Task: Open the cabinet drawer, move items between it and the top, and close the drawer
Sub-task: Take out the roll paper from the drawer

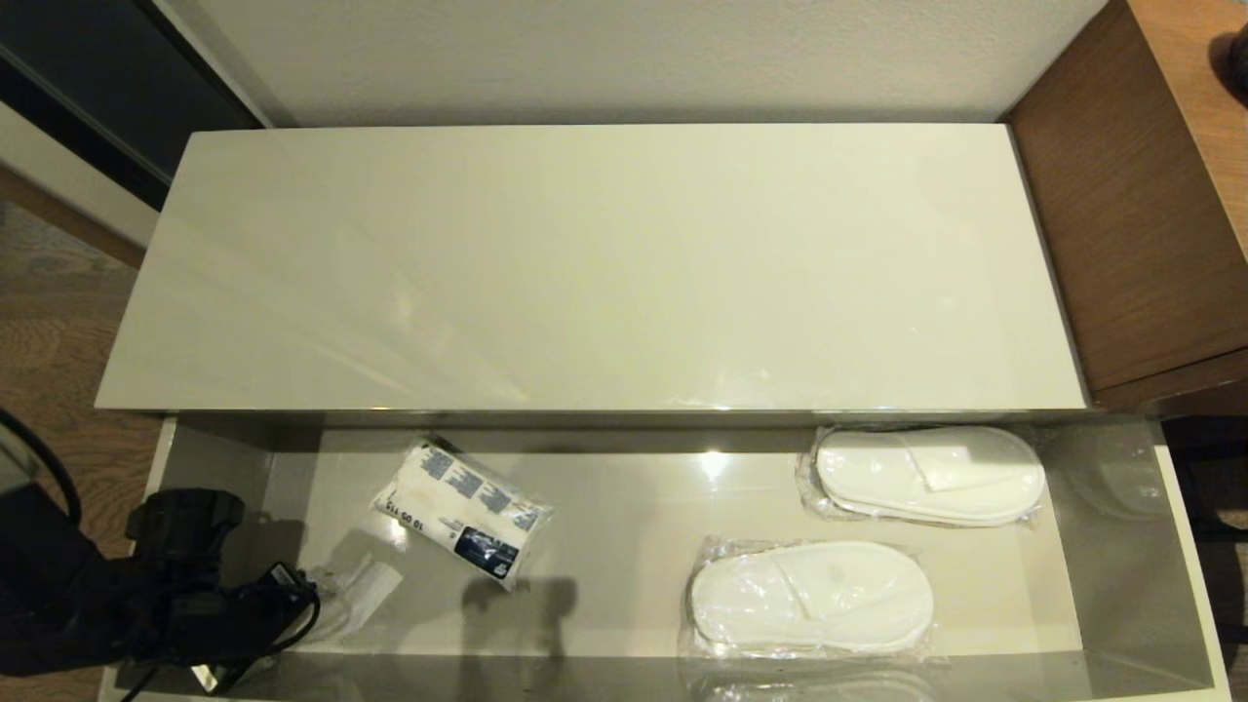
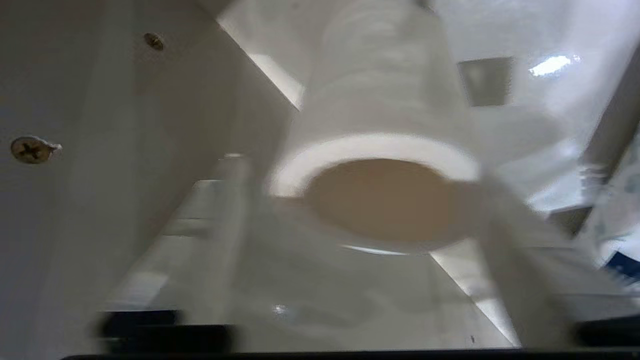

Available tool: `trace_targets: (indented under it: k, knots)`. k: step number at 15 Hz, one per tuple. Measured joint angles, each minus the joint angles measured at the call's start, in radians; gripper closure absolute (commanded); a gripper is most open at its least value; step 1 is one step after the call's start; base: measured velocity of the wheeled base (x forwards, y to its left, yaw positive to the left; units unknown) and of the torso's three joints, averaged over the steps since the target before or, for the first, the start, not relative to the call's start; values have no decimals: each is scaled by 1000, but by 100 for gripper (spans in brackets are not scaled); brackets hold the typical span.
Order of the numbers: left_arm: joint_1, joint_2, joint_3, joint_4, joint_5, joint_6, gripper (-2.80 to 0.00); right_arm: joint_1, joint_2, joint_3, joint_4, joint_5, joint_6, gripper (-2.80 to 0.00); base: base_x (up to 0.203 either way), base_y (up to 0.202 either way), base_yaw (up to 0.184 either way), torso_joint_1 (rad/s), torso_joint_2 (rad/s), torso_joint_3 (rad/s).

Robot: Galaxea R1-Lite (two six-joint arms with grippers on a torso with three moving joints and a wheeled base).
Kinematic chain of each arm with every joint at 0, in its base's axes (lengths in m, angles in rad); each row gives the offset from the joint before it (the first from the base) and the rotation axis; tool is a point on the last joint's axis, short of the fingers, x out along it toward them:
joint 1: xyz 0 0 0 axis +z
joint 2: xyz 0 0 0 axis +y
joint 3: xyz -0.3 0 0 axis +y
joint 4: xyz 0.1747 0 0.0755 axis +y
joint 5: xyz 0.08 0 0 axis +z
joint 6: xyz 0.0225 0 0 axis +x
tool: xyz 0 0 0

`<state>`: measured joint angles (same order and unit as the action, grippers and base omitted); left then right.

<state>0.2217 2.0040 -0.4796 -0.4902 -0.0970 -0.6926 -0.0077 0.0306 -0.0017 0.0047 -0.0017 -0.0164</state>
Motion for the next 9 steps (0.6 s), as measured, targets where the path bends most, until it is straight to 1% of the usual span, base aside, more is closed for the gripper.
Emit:
trace_targets:
  k: [4, 9]
  knots:
    - [-6, -8, 8, -45, -8, 2, 0, 0, 0, 0, 0, 0, 0, 0, 0, 0, 0, 0, 0, 0]
    - [-19, -22, 20, -50, -7, 8, 0, 0, 0, 0, 0, 0, 0, 0, 0, 0, 0, 0, 0, 0]
